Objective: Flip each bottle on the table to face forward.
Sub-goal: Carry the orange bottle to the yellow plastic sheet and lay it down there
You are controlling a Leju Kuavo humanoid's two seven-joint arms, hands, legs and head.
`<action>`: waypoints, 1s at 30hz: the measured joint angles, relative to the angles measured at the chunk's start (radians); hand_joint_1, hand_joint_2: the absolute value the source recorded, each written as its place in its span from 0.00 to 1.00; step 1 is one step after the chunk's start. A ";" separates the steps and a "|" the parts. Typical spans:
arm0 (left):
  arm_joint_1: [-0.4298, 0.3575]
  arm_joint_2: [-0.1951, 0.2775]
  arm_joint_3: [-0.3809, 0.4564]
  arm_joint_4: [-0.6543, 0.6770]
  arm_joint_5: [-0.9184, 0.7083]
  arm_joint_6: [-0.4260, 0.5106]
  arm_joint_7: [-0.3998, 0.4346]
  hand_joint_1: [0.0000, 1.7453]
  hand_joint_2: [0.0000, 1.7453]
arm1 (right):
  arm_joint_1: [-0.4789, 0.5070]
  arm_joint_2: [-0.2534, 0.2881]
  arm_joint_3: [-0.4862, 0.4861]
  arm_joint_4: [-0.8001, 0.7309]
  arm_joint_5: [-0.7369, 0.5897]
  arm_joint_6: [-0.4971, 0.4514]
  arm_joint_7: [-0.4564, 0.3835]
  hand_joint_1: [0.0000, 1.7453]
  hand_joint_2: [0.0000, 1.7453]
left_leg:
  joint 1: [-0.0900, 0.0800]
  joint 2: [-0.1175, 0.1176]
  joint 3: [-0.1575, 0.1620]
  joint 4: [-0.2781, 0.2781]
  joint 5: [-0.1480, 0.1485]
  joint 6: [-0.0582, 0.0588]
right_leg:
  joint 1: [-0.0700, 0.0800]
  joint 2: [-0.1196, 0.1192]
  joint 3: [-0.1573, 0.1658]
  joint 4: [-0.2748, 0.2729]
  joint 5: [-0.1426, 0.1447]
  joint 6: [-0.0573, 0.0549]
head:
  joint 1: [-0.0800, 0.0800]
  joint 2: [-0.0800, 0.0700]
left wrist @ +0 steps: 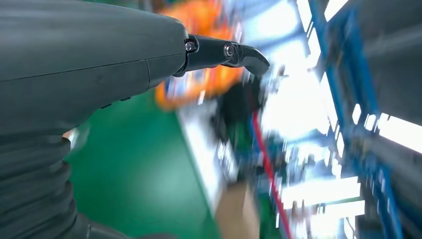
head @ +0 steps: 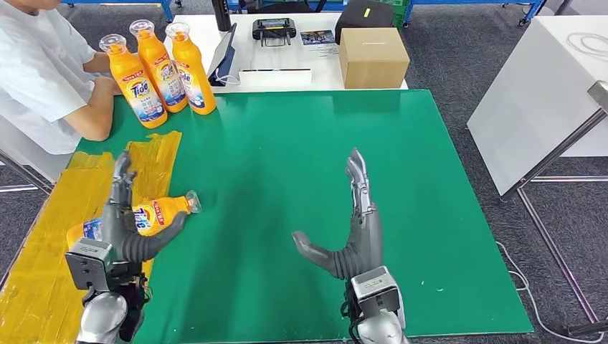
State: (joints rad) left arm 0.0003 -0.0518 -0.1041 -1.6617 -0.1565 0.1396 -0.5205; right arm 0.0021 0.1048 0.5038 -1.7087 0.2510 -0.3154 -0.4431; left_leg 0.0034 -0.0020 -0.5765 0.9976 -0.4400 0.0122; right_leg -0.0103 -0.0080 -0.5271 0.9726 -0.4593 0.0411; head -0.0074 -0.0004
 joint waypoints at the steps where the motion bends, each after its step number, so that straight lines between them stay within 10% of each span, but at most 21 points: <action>1: 0.013 -0.003 -0.012 0.000 0.007 -0.031 0.013 0.00 1.00 | 0.011 -0.002 -0.002 0.002 -0.013 0.021 0.009 0.00 1.00 | 0.000 0.000 0.000 0.000 0.000 0.000 | 0.000 0.000 0.000 0.000 0.000 0.000 | 0.000 0.000; 30: 0.139 -0.033 -0.118 0.025 0.084 -0.131 0.069 0.00 1.00 | 0.219 -0.029 -0.173 -0.043 -0.104 0.053 0.051 0.00 1.00 | 0.000 0.001 -0.001 0.000 -0.001 0.000 | 0.000 0.000 -0.002 0.000 0.000 0.000 | 0.000 0.000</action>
State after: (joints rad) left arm 0.1390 -0.0852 -0.2224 -1.6370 -0.0725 0.0085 -0.4512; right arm 0.2215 0.0756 0.3307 -1.7516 0.1467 -0.2622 -0.3922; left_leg 0.0029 -0.0015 -0.5779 0.9976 -0.4406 0.0127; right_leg -0.0107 -0.0078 -0.5288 0.9722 -0.4594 0.0411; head -0.0078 -0.0004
